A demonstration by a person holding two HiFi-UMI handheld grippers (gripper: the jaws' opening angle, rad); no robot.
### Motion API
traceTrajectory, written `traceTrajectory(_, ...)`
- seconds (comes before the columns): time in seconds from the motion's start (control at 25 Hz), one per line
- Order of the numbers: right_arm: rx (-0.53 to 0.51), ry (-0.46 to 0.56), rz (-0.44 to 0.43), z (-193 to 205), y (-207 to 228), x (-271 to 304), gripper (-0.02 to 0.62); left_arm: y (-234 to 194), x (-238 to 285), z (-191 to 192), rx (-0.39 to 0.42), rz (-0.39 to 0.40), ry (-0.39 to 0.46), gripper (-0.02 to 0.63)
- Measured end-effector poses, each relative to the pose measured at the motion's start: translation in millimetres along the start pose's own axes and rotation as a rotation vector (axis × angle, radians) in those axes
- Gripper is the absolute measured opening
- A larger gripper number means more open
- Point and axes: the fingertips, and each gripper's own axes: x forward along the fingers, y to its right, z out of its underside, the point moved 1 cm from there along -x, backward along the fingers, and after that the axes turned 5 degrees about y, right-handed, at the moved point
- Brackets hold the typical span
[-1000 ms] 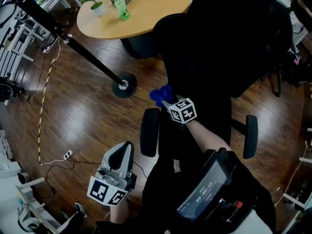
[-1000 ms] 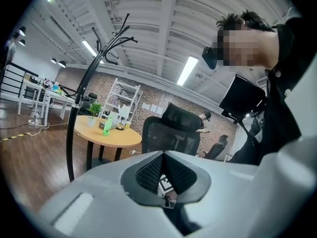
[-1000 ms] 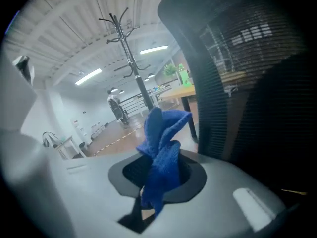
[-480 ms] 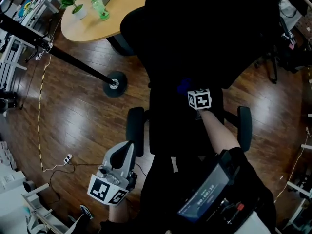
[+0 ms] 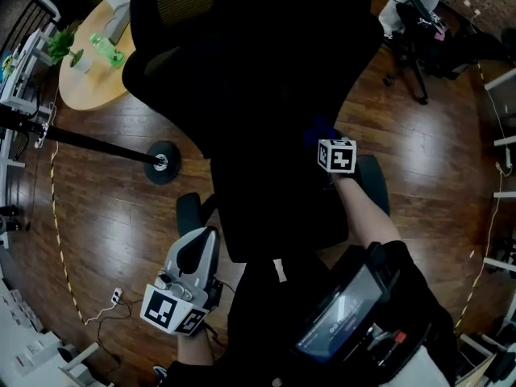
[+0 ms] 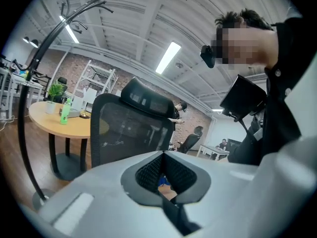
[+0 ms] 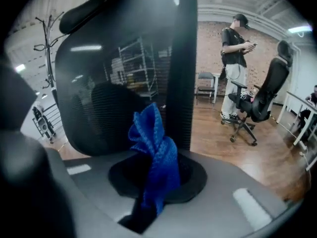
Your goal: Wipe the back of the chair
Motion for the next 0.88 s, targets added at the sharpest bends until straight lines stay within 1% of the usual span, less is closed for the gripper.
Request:
traceTrajectory(0.12,0.053,0.107,-0.006,-31,10,-35,0.055,14,14,-7,0.018,0.058,0.005,0.005)
traceTrajectory(0.2,0.07,0.191,-0.058,-56,2,-68,0.055,25,23,-19,0.028,0.095,0.025,0.005)
traceTrajectory(0.28,0.08,0.29,-0.149,-85,-15,-108,0.055,36,30,-34,0.043,0.133,0.054,0.005)
traceTrajectory(0.44,0.069,0.487,-0.37,-135,-60,-205,0.055,54,38,-50,0.102,0.213,0.087,0.005)
traceTrajectory(0.52,0.062,0.578,-0.471,-154,-83,-257,0.054,61,39,-59,0.114,0.234,0.109,0.005)
traceTrajectory(0.6,0.054,0.661,-0.553,-170,-107,-303,0.054,62,36,-68,0.115,0.242,0.133,0.005)
traceTrajectory(0.72,0.035,0.742,-0.642,-182,-137,-353,0.054,61,34,-81,0.101,0.252,0.173,0.005)
traceTrajectory(0.88,-0.005,0.782,-0.72,-184,-163,-388,0.054,70,32,-90,0.115,0.27,0.205,0.005)
